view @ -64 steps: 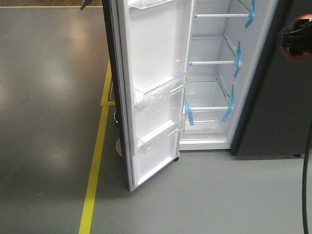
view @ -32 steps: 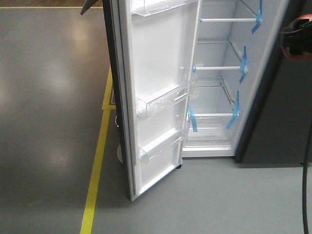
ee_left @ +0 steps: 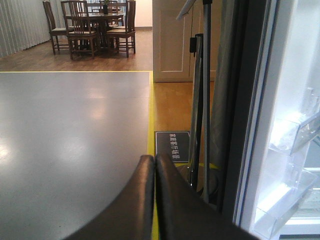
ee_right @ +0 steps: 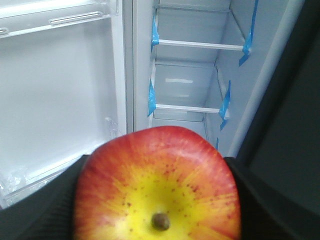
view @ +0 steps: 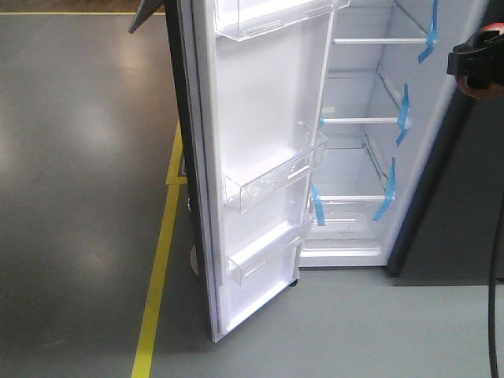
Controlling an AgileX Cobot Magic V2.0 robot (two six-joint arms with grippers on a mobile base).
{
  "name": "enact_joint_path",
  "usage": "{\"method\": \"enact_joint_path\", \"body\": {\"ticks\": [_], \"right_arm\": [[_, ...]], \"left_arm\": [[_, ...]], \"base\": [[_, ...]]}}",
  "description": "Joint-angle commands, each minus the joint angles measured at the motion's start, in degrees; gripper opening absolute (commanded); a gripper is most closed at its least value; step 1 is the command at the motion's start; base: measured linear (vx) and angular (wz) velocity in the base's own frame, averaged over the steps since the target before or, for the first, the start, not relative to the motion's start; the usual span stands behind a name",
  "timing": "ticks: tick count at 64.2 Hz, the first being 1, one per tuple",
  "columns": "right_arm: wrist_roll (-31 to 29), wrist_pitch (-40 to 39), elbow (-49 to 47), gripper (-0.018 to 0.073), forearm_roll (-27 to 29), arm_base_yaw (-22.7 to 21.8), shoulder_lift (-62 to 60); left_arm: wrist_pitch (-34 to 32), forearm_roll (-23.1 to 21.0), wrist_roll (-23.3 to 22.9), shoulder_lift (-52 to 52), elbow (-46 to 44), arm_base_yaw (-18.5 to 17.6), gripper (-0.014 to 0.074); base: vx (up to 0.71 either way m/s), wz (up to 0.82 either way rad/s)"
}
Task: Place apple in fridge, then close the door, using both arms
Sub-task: 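Move the base close to the refrigerator shelves with the apple held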
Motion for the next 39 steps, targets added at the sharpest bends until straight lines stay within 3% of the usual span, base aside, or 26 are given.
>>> {"method": "enact_joint_path", "body": {"ticks": [1,39], "right_arm": [[-0.4,-4.8,-1.7,0.0071,-0.1,-0.2,-1.9],[-0.4,-4.8,-1.7,0.0071,-0.1,-0.2,-1.9]], "left_arm": [[-4.2,0.0,-0.1,-0.8,1.7,0.0,-0.0006],[-4.2,0.0,-0.1,-0.8,1.7,0.0,-0.0006]], "base": [[0.12,0.02],[0.12,0.02]]}}
